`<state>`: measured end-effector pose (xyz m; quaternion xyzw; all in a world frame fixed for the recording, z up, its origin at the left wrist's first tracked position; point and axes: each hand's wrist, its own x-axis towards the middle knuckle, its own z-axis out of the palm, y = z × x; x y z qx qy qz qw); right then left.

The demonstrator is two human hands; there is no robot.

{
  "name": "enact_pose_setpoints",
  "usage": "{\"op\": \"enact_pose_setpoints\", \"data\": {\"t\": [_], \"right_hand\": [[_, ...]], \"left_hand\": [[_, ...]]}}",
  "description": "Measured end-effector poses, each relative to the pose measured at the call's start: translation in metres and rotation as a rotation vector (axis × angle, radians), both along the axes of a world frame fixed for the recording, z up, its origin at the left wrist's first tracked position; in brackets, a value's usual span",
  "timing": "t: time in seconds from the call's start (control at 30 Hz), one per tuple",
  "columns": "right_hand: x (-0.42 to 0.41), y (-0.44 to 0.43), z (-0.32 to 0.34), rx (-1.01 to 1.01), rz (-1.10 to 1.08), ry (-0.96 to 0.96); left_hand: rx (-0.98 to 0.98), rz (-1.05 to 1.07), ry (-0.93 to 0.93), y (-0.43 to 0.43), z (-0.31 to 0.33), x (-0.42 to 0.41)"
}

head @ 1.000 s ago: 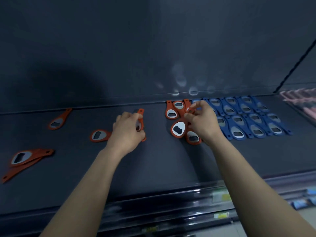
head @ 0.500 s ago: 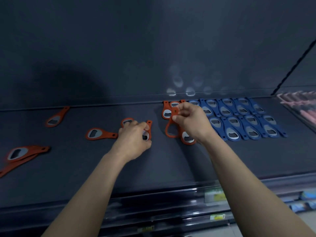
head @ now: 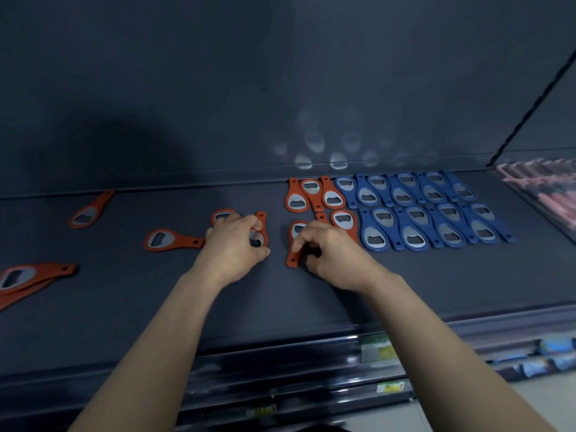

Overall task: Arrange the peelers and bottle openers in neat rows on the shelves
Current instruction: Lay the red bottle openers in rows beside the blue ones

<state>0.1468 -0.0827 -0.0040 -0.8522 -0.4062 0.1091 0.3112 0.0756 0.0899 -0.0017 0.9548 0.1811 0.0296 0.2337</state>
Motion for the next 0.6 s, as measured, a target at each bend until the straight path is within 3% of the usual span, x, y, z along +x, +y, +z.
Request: {"op": "enact_pose_setpoints", "data": {"t": [0.33,0.6], "right_hand": [[0.005,-0.005,-0.009,-0.151,-0.080,-0.277],[0.020,-0.006,-0.010,-0.157,-0.072,-0.353]], "left_hand": [[0.005,0.006,-0.018,-0.006,-0.001,0.001],[-0.025,-0.007,-0.032,-0.010,-0.004,0.000]]}}
